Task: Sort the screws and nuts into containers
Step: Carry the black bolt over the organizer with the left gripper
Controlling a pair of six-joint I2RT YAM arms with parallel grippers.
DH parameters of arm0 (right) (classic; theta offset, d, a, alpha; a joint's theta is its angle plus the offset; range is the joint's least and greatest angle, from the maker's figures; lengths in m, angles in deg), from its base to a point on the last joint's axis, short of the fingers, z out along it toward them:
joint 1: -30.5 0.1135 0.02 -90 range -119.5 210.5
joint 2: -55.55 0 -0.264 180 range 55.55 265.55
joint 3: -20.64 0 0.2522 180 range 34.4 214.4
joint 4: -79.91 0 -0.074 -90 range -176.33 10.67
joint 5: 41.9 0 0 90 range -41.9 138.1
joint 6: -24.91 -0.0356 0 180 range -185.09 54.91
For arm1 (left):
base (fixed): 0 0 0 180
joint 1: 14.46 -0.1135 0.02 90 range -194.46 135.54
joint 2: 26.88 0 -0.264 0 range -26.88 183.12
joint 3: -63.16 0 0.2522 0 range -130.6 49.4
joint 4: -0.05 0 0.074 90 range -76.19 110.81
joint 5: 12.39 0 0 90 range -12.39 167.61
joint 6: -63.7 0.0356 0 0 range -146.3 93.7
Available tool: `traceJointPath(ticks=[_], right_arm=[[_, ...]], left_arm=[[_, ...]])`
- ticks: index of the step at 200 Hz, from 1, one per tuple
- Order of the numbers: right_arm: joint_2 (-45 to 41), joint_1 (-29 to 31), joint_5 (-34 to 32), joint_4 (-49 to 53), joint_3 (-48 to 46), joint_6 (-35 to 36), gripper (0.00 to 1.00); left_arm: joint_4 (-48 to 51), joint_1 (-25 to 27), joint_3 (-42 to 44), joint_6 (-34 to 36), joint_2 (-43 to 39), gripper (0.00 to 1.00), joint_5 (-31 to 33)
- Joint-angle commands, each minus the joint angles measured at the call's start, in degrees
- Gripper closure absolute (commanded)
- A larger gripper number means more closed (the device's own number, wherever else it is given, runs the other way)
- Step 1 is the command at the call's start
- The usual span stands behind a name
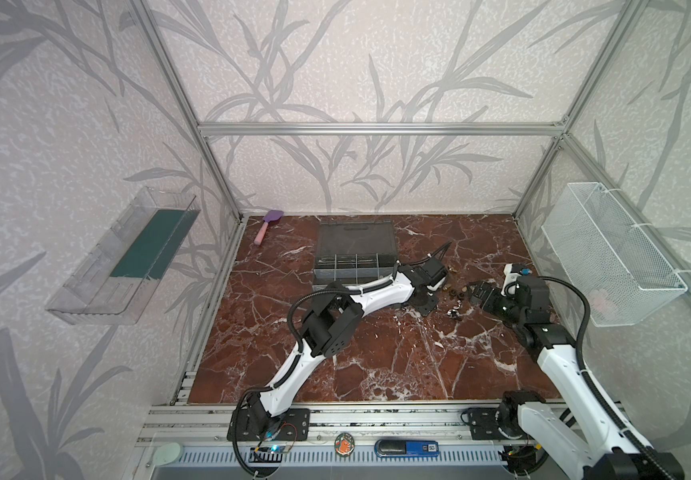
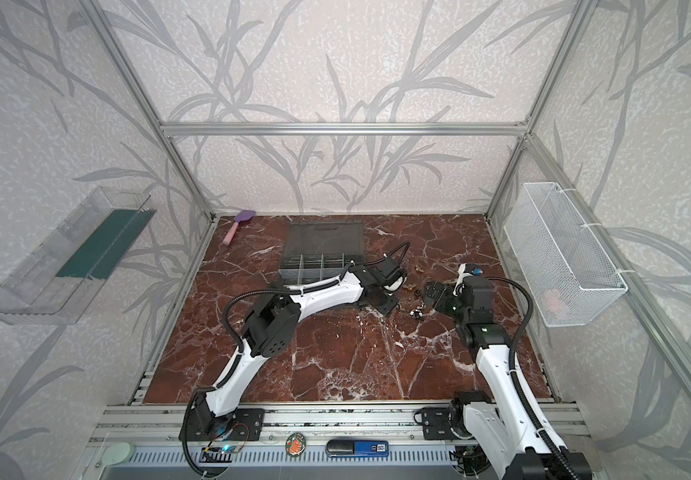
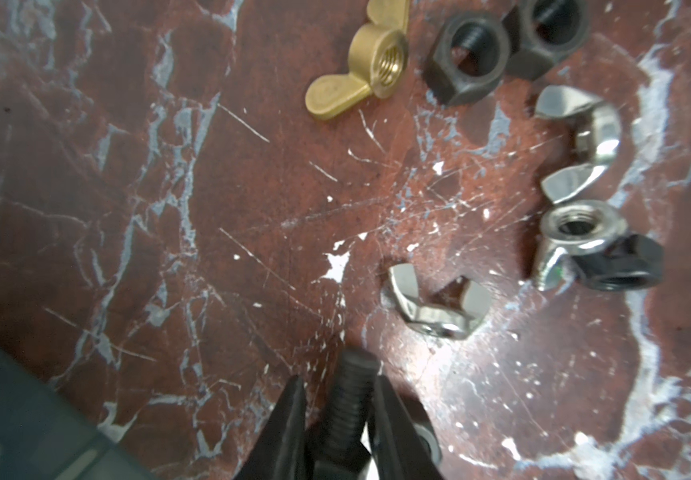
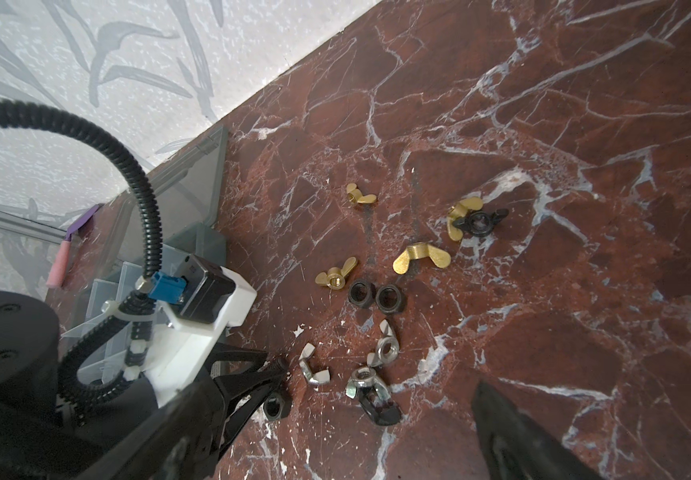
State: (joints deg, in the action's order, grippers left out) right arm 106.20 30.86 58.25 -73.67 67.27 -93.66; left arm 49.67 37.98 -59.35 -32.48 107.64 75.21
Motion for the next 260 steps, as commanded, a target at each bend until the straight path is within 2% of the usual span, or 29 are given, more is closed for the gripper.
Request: traceJointPath(ticks=[1, 34, 52, 82, 142, 175, 198, 229, 246, 260], right_arm=[[-0.4, -0.3, 0.2, -1.4, -0.6, -0.1, 0.01], [-0.4, -0.3, 0.3, -1.6, -0.7, -0.1, 0.01], [-0.5, -0.4, 0.3, -1.6, -0.7, -0.2, 0.01], [-0.6, -0.3, 0.2, -1.6, -0.8, -0.2, 0.01], [-1.0, -0.4, 0.2, -1.3, -0.8, -0.1, 0.01], [-0.8, -0.4, 0.6, -1.6, -0.9, -0.2, 0.01], [-0.2, -0.3, 1.9, -2.3, -0.9, 0.0, 0.01], [0.6, -0.1, 5.6, -4.7, -1.1, 1.0, 0.01], [1.1, 1.3, 5.7, -4.7, -0.3, 1.7, 0.01], [2.5, 5.1, 2.5, -2.9, 2.3, 3.5, 0.01]], left_arm=[[3.4, 0.0, -1.8, 1.6, 2.6, 0.74, 1.7], [4.8, 0.0, -2.5, 1.6, 2.6, 0.79, 3.4], [5.5, -0.1, -3.0, 1.3, 2.9, 0.85, 5.1], [6.2, -0.2, -4.2, 0.7, 2.8, 0.96, 3.5], [8.6, -2.0, -8.8, -3.5, -1.4, 0.98, -0.2], [10.0, -3.2, -11.4, -4.0, -5.0, 0.98, -4.3], [11.7, -4.6, -12.8, -6.2, -8.2, 0.98, -4.0], [16.4, -8.9, -11.3, -7.6, -13.7, 0.98, -4.1], [16.5, -11.4, -5.8, -6.9, -19.1, 0.98, -1.9], [15.6, -13.4, 0.4, -7.0, -24.4, 0.98, 1.0]])
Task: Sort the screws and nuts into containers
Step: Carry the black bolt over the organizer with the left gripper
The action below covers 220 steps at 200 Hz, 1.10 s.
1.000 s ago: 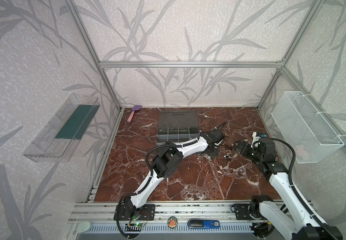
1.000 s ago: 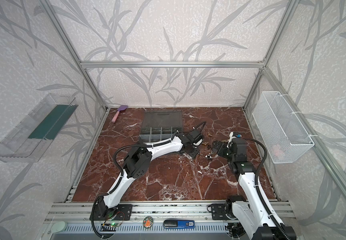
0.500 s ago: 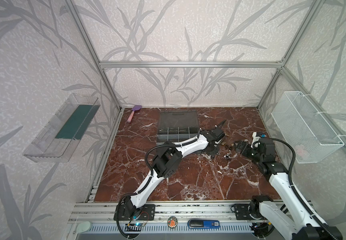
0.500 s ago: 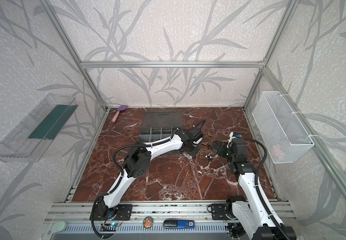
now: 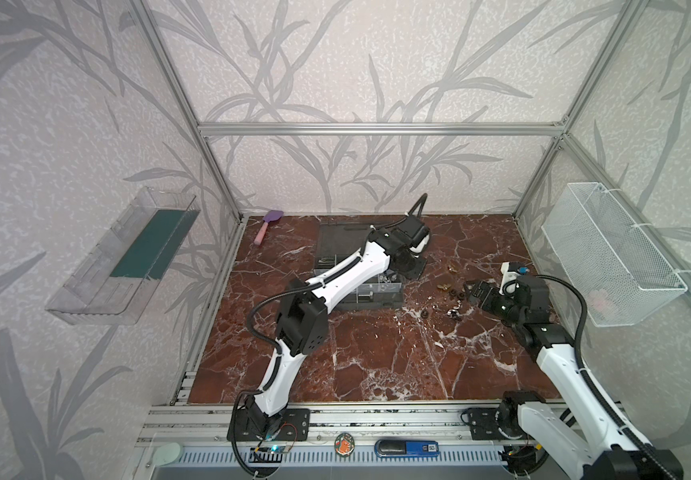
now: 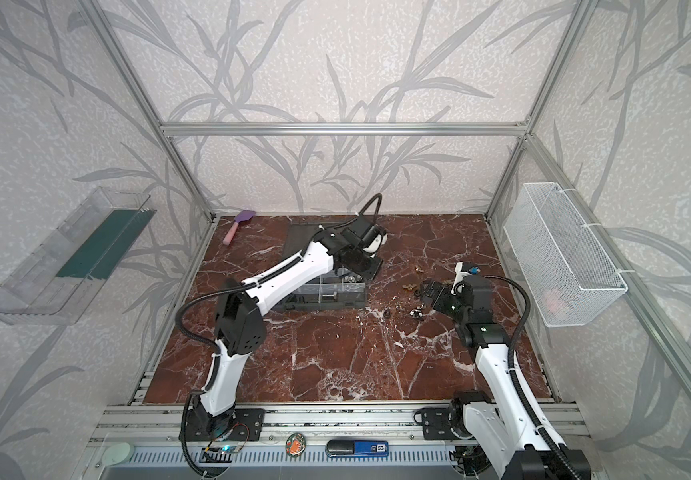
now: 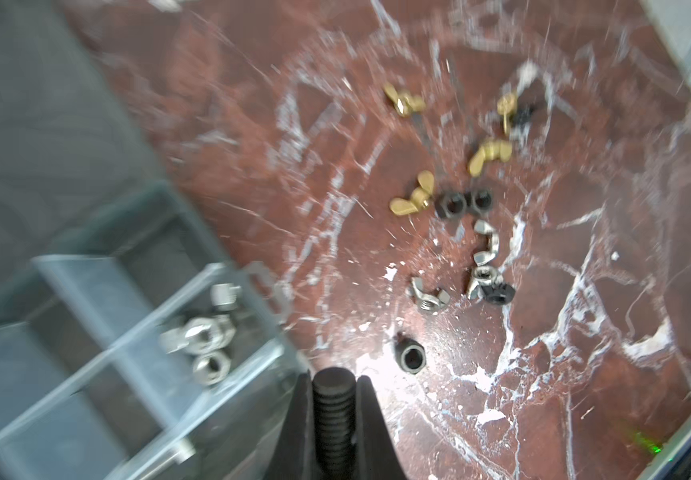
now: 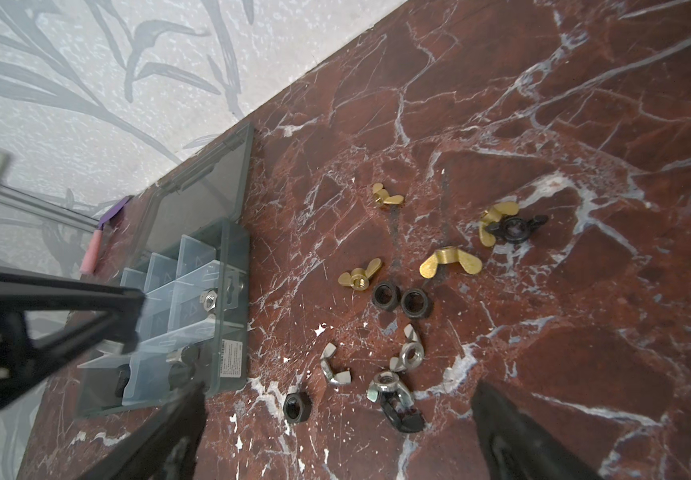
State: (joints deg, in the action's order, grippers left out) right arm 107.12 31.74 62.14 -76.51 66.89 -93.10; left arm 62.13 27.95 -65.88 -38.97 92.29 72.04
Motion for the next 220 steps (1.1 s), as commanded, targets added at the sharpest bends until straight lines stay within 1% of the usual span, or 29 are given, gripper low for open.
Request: traceJointPath(ticks=[1, 6, 15, 36, 46, 58, 69, 89, 104, 114, 129, 148, 163, 183, 202, 220], right_arm=[[1.5, 4.2, -1.4, 0.0, 2.7, 3.0, 0.01], [2.0, 5.7, -2.9, 1.0, 3.9, 3.7, 0.01], [3.3, 10.3, -6.5, 2.5, 6.2, 5.1, 0.01], [7.5, 20.0, -13.6, 2.5, 10.8, 7.1, 0.01], [10.2, 23.8, -15.6, 2.5, 13.7, 8.6, 0.01], [15.3, 27.8, -17.7, 2.0, 17.6, 11.6, 0.01], [19.1, 29.6, -17.9, 1.4, 19.9, 13.3, 0.01], [24.1, 31.0, -17.6, 0.6, 21.1, 14.1, 0.01], [25.1, 31.3, -17.5, -2.4, 18.6, 13.8, 0.01], [25.2, 31.3, -17.8, -4.6, 16.9, 13.6, 0.01], [25.1, 31.2, -18.1, -4.3, 16.3, 14.0, 0.01], [24.1, 31.3, -19.6, -5.4, 15.0, 14.5, 0.01], [23.5, 31.0, -21.2, -5.8, 14.2, 14.7, 0.01], [23.4, 29.8, -20.1, -6.6, 13.5, 13.8, 0.01], [23.7, 28.5, -18.2, -7.2, 13.0, 12.8, 0.01], [23.6, 28.2, -18.2, -7.3, 12.8, 12.7, 0.01]], left_arm=[[3.2, -3.5, 7.3, -0.6, -9.4, 0.98, 4.3], [2.9, -4.4, 9.5, -0.7, -10.9, 0.98, 4.9], [2.1, -5.9, 13.4, -0.9, -13.7, 0.98, 5.6], [-1.1, -8.4, 22.7, -0.8, -19.3, 0.98, 7.8], [-3.2, -9.2, 27.0, -1.0, -21.3, 0.98, 7.7], [-5.5, -9.8, 30.9, -1.1, -22.9, 0.98, 7.5], [-7.0, -10.3, 33.4, -1.7, -23.4, 0.98, 6.8], [-8.4, -10.6, 35.5, -2.2, -22.8, 0.98, 5.5], [-6.7, -10.6, 34.7, -1.6, -21.3, 0.98, 5.4], [-6.1, -10.6, 34.7, -1.1, -20.5, 0.98, 6.7], [-6.3, -10.7, 35.8, -0.8, -19.4, 0.98, 8.8], [-5.6, -10.6, 35.7, -1.4, -17.6, 0.98, 8.8], [-4.6, -10.6, 35.1, -1.7, -16.3, 0.98, 11.2], [-3.3, -10.7, 34.3, -1.7, -14.5, 0.98, 13.9], [-2.2, -10.7, 33.6, -2.1, -13.0, 0.98, 13.6], [-1.8, -10.7, 33.3, -2.3, -12.3, 0.98, 13.9]])
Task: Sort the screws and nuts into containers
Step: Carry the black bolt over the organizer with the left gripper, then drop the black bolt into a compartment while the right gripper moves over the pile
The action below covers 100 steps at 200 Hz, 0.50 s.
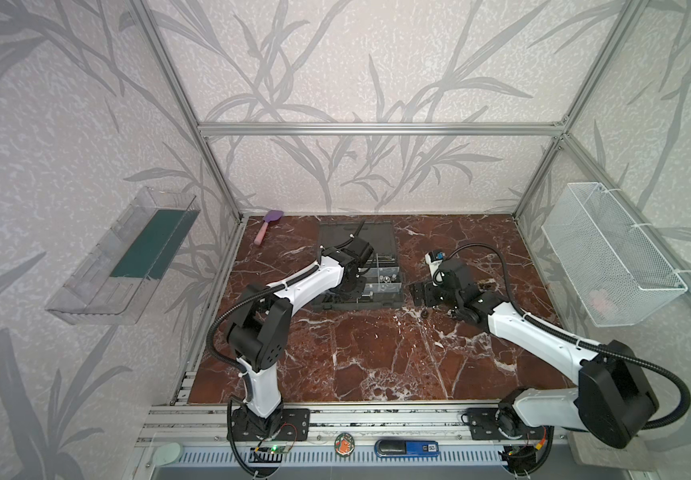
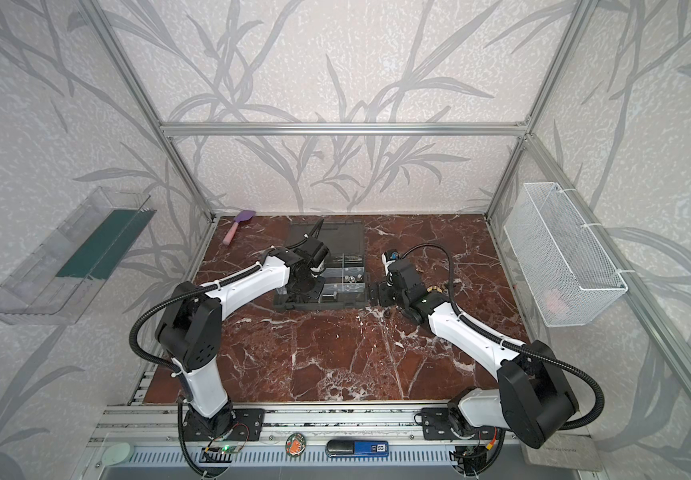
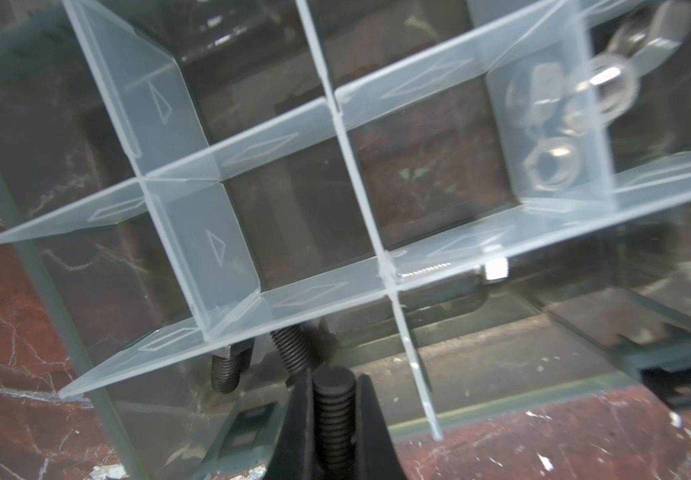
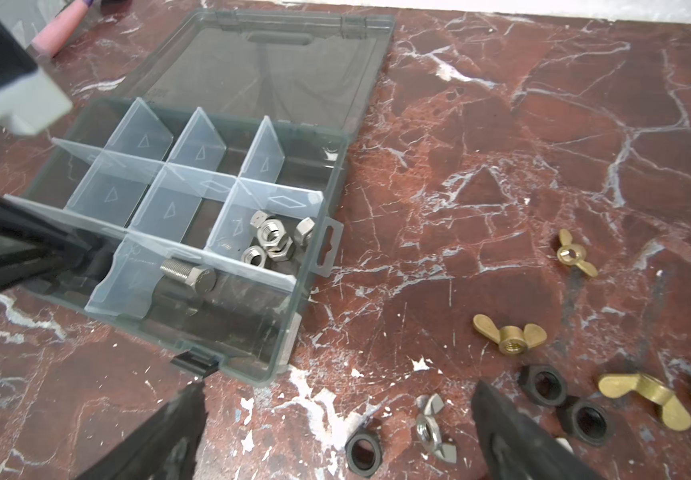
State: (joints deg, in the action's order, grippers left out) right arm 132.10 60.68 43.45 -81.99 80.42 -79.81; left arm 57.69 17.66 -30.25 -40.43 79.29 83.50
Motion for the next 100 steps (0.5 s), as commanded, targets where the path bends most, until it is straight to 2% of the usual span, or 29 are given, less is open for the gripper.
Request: traceJointPath(ticks=[1, 32, 100], right_arm=[[-1.4, -0.8, 0.4, -1.8, -0.8, -0.6, 0.01], [-2.2, -1.0, -0.2, -1.8, -1.1, -0.6, 0.01], [-2.3, -1.7, 0.1, -1.8, -1.5, -1.2, 0.01]], left_arm=[[2.7, -0.4, -2.3, -0.8, 0.7, 0.98, 2.4], [3.7, -0.4, -3.0, -1.1, 1.9, 0.94, 2.3], [3.5, -0.3, -3.5, -1.3, 2.4, 0.69, -0.8]])
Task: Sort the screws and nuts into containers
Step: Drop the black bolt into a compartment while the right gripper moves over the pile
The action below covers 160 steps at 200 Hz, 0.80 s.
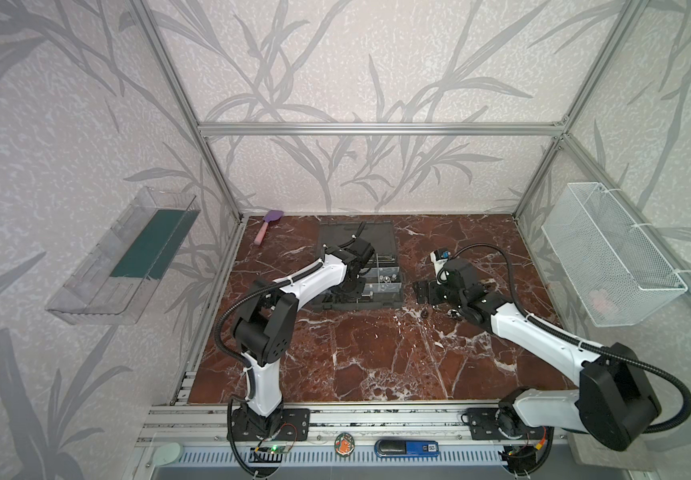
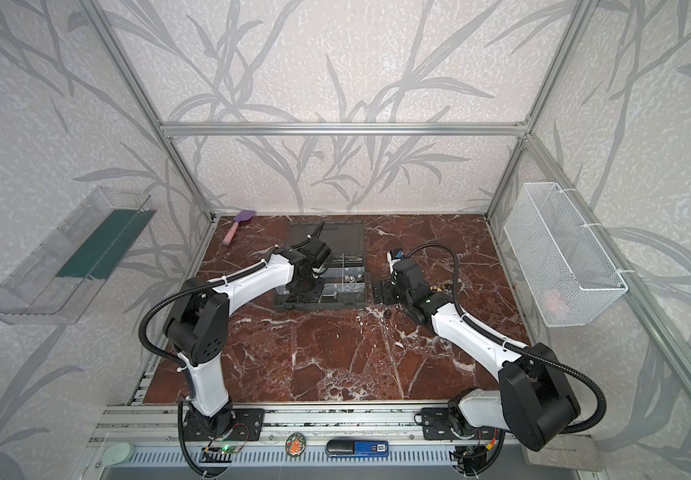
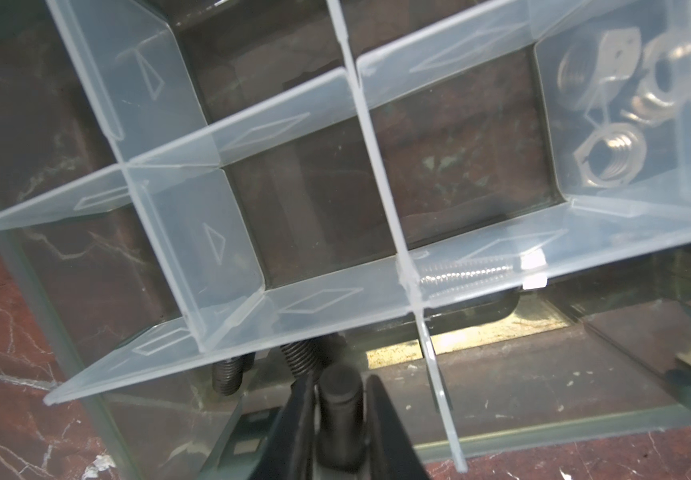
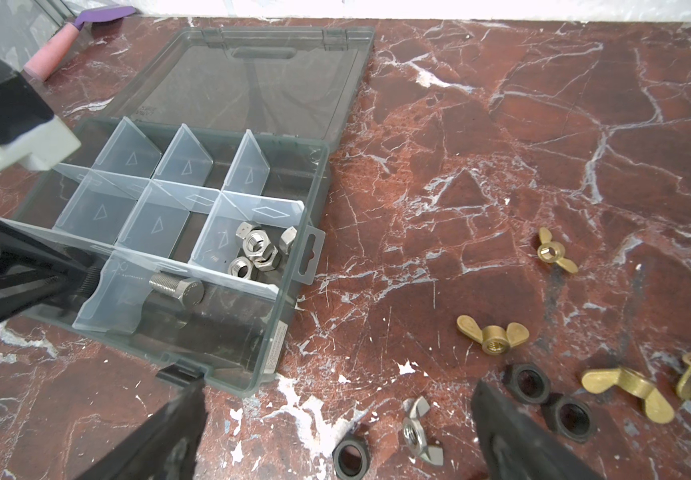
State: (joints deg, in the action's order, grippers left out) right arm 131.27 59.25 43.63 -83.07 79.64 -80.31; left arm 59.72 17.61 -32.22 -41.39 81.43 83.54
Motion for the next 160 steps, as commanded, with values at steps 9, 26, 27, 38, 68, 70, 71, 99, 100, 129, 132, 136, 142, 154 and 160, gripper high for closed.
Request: traceJointPath(ticks=[9, 26, 27, 38, 68, 70, 71, 99, 100, 129, 132, 136, 142, 154, 160], right_arm=[[-1.6, -0.4, -0.2, -0.7, -0.7, -0.8, 0.01], [-1.9, -0.6, -0.5, -0.7, -1.0, -0.9, 0.01], [-1.9, -0.7, -0.5, -0.7, -1.0, -0.9, 0.01], [-2.1, -0.7, -0.7, -0.6, -1.1, -0.9, 0.01], [-2.5, -1.3, -1.1, -0.6, -1.4, -1.2, 0.01], [-2.5, -1.3, -1.1, -0.6, -1.4, -1.2, 0.01], [-2.5, -1.3, -1.1, -0.6, -1.4, -1.2, 0.01], [-1.8, -3.6, 0.7, 0.0, -1.2, -2.7, 0.01], [-1.8, -3.8, 0.8, 0.0, -1.2, -2.8, 0.01], [-1.5, -7.7, 1.8, 4.3, 0.4, -4.8, 0.01], [-1.5, -8.1, 1.7, 4.8, 0.6, -4.8, 0.01], [-1.6, -8.4, 1.5, 5.6, 0.8, -4.9, 0.01], [-1.8, -9.0, 1.0, 6.6, 1.0, -5.0, 0.01], [-1.9, -10.2, 0.2, 8.7, 1.3, -5.3, 0.01], [-1.9, -10.8, 0.0, 9.6, 1.4, -5.4, 0.01]], left_arm=[[1.2, -0.2, -1.4, -0.4, -0.1, 0.66, -0.8], [1.0, -0.3, -1.4, -0.1, -0.8, 0.6, -0.7], [0.9, -0.2, -1.4, -0.1, -0.8, 0.6, -0.8], [-0.1, -0.2, -0.9, 0.1, -2.0, 0.55, -1.5], [-4.1, -0.2, 1.4, 0.5, -6.3, 0.33, -4.3], [-4.3, -0.3, 1.4, 0.6, -6.6, 0.31, -4.6], [-4.4, -0.3, 1.5, 0.6, -6.8, 0.31, -4.7], [-9.0, -0.3, 3.3, 0.7, -11.7, 0.12, -11.5], [-9.2, -0.3, 3.4, 0.8, -11.9, 0.12, -12.1], [-10.8, 0.8, 1.1, -2.2, -15.5, 0.0, -19.9], [-10.7, 0.9, 0.6, -2.6, -15.8, 0.01, -20.1], [-10.8, 1.1, 0.0, -3.0, -16.2, 0.01, -20.8], [-11.6, 1.4, -0.6, -3.6, -16.7, 0.01, -21.7], [-14.2, 2.1, -1.5, -5.2, -17.5, 0.01, -23.6], [-15.6, 2.7, -2.0, -6.1, -17.6, 0.01, -24.6]])
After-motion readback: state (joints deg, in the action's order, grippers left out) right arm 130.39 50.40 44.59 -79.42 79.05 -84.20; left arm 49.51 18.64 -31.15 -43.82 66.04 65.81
